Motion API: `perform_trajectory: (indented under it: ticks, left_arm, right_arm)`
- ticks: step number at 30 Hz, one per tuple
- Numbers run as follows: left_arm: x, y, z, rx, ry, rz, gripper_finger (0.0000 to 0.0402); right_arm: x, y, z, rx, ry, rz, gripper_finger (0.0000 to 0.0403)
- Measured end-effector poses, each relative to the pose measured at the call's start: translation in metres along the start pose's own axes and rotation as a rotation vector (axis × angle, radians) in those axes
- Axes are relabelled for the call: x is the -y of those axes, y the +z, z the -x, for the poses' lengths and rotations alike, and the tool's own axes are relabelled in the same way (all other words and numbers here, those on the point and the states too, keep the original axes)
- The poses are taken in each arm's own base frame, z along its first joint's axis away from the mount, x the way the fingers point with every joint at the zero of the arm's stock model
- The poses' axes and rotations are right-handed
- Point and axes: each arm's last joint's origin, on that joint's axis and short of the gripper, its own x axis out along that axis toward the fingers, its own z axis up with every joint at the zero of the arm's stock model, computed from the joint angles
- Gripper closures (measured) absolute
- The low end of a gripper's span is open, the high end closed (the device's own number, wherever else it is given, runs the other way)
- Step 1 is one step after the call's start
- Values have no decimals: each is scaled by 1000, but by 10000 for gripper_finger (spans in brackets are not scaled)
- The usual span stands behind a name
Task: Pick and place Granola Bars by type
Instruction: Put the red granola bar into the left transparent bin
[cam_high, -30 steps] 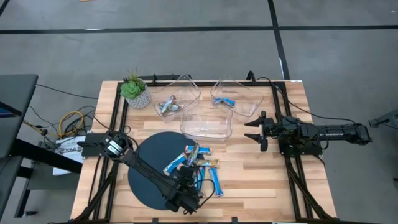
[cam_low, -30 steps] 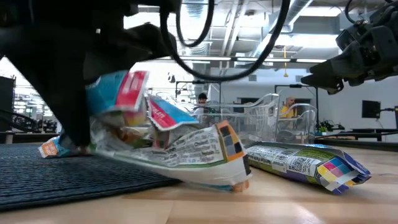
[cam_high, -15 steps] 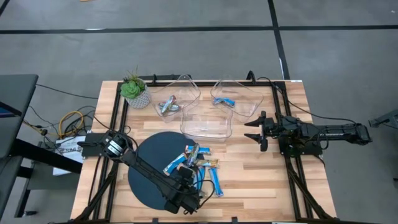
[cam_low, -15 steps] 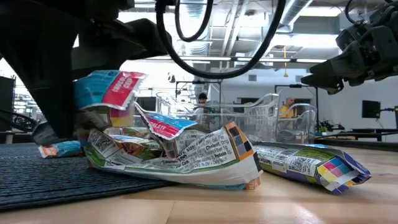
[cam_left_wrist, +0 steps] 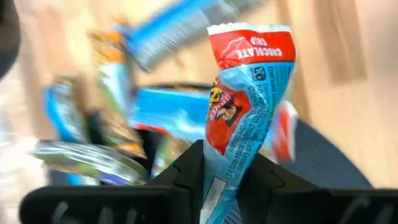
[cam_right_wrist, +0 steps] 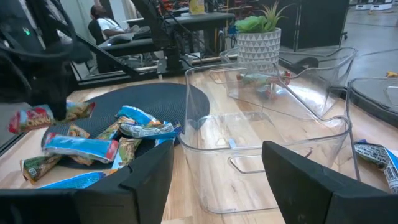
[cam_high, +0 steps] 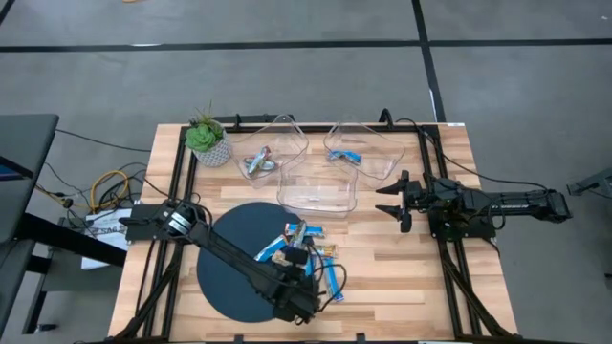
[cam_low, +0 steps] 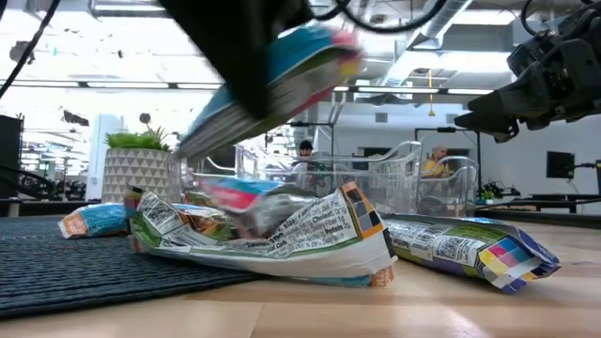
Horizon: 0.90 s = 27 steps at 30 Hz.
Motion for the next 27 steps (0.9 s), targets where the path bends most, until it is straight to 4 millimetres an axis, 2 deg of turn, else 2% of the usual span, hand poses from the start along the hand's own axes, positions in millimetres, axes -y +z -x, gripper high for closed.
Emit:
perform_trajectory:
  ticks: [6,10,14,19,27]
  left_arm:
    - [-30,20,14,133,207,132,364]
    - [-58,33,25,215,346,234,368]
    - [-90,38,35,212,430,292,368]
    - [-134,24,59,152,499,373,369]
    - [-207,-13,91,8,630,447,369]
  right_arm:
    - [0,0,0,0,0,0,163]
    - [0,0,0,0,0,0,163]
    - [0,0,0,0,0,0,163]
    - [0,0,0,0,0,0,163]
    - [0,0,0,0,0,0,163]
